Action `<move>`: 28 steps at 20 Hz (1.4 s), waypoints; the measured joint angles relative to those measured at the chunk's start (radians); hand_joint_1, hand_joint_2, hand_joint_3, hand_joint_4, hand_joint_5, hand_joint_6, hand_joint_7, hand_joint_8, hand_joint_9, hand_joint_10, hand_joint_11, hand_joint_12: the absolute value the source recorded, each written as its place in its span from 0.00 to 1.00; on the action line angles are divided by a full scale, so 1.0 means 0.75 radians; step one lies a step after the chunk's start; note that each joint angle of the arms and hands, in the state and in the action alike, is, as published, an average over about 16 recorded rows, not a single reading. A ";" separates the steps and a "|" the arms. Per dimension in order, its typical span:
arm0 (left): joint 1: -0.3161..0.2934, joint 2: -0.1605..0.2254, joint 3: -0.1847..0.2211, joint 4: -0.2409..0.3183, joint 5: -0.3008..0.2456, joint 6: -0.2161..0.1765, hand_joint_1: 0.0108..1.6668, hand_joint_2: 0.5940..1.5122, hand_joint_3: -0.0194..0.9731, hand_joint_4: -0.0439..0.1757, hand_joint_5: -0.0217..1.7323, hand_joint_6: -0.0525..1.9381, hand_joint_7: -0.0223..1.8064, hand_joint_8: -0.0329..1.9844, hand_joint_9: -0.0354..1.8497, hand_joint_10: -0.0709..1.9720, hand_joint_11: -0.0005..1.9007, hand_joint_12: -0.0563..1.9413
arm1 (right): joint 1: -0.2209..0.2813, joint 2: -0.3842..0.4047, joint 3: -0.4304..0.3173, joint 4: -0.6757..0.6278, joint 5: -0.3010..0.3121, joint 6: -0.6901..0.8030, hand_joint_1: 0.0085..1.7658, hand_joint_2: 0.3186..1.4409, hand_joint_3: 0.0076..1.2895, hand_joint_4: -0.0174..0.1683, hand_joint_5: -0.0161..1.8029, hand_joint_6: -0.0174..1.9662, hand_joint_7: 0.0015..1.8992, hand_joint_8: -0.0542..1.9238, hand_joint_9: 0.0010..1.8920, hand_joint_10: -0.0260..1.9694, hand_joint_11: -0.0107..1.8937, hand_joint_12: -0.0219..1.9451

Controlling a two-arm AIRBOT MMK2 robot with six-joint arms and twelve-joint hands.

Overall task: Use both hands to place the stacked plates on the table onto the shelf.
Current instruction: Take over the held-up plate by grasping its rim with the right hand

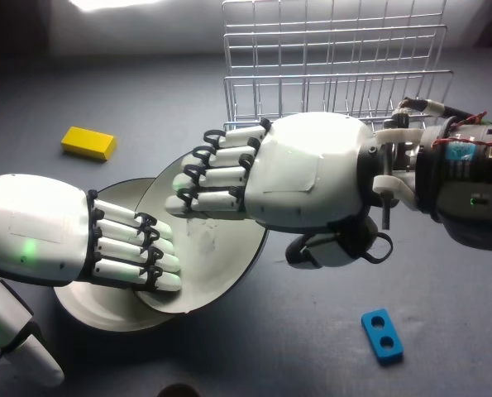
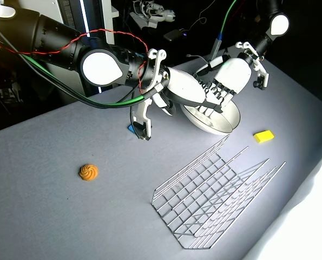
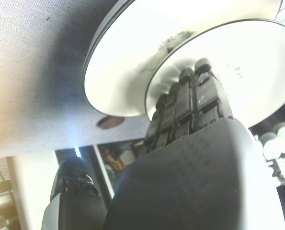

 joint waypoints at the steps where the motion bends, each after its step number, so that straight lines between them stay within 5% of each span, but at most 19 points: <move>1: 0.000 0.000 0.000 0.000 0.000 0.000 0.00 0.50 0.03 0.17 0.01 0.01 0.00 0.00 0.03 0.04 0.01 0.04 | -0.002 -0.011 0.010 0.000 -0.002 -0.003 0.64 0.68 0.01 0.10 0.04 0.02 0.01 0.03 0.01 0.02 0.01 0.14; 17: 0.000 0.000 -0.002 0.000 0.002 -0.001 0.00 0.49 0.03 0.17 0.01 0.01 0.00 0.00 0.03 0.04 0.01 0.04 | -0.017 -0.181 0.175 0.001 -0.002 -0.013 0.65 0.71 0.01 0.11 0.20 0.02 0.18 0.03 0.16 0.04 0.02 0.50; 28: -0.004 0.001 -0.001 0.000 -0.002 -0.001 0.00 0.49 0.03 0.16 0.01 0.01 0.00 0.00 0.03 0.04 0.01 0.04 | -0.016 -0.210 0.183 -0.008 0.045 -0.034 0.67 0.63 0.01 0.09 0.40 0.11 0.38 0.11 0.37 0.11 0.22 0.60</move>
